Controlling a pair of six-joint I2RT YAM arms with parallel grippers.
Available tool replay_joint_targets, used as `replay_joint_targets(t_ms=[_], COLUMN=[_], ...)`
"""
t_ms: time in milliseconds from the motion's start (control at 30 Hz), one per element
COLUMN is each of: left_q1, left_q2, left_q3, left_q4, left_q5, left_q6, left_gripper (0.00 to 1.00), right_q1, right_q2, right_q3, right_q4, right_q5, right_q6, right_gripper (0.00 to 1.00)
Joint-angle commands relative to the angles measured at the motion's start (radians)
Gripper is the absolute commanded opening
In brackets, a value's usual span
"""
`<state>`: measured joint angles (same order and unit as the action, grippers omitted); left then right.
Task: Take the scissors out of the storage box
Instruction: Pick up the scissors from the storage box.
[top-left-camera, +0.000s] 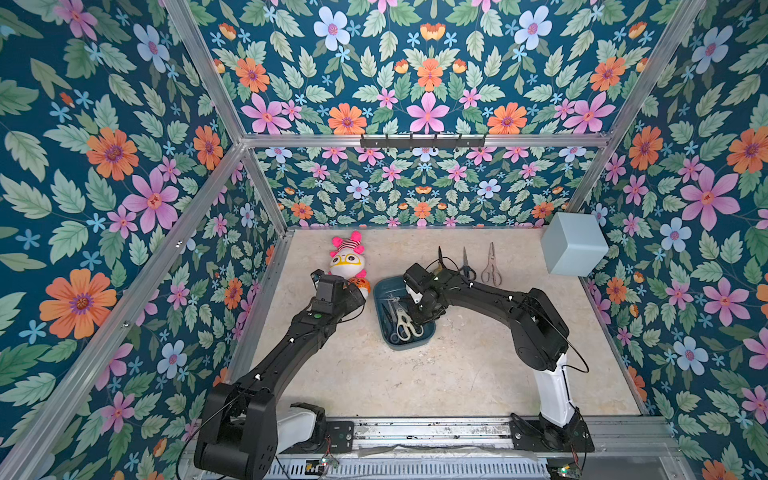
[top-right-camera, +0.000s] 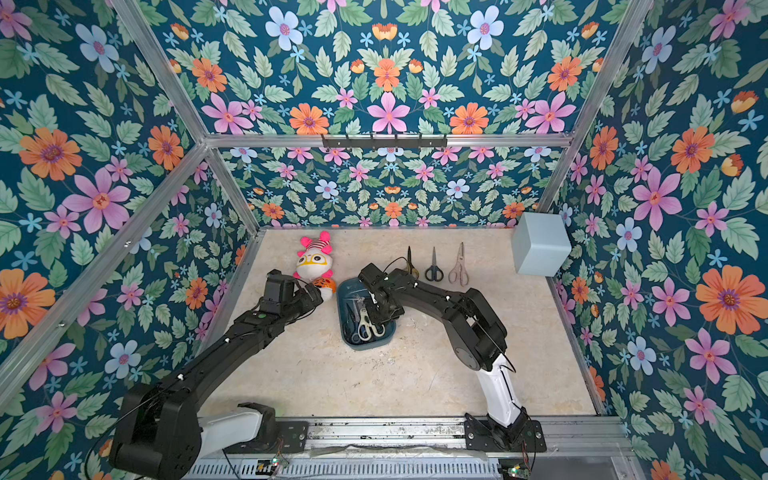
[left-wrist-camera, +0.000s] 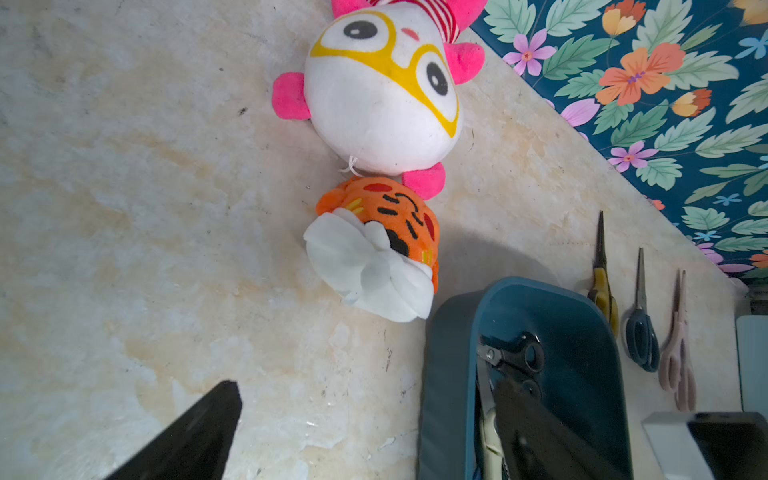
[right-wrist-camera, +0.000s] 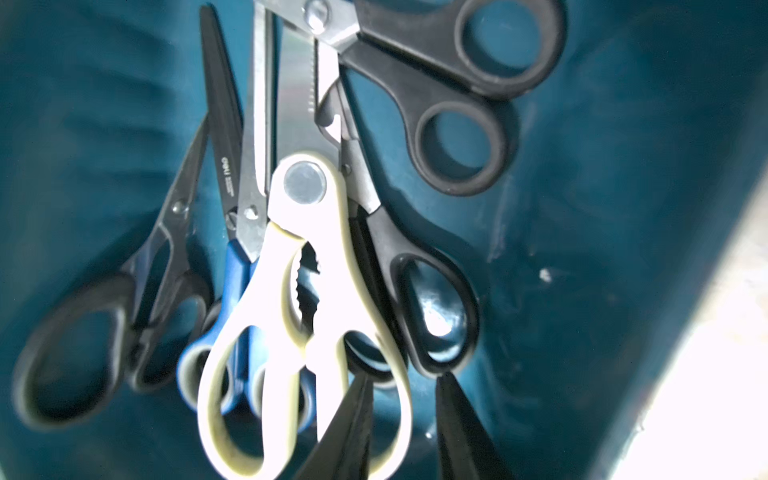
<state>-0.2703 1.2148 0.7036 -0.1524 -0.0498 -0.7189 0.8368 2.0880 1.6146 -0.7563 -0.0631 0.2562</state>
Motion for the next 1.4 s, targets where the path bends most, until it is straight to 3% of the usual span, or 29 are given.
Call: replay_joint_targets(t_ms=[0,400,900,1367], left_q1=[0.002,0.002,0.001,0.001], left_q2=[-0.003,-0.009,-0.011,-0.011], left_q3=[0.0,0.0,-0.002,0.003], left_q4=[0.001,-0.009,-0.007,-0.007], left_q5=[-0.005,-0.01,-0.014,-0.018], left_q6=[0.001,0.004,0.004,0.009], left_gripper=[0.99,0.99,0.99,0.99], right_q1=[0.001,0.0,0.0,0.001], right_q2=[0.009,0.017,-0.023,-0.059], right_q3=[-0.008,-0.045,-0.068,-0.03], right_q4=[-0.01,0.043,0.056,0.021], right_q5=[0.0,-0.035,-0.026,-0.146], right_q6=[-0.011,0.002,-0.013,-0.064], right_gripper=[0.32,0.29,0.0,0.0])
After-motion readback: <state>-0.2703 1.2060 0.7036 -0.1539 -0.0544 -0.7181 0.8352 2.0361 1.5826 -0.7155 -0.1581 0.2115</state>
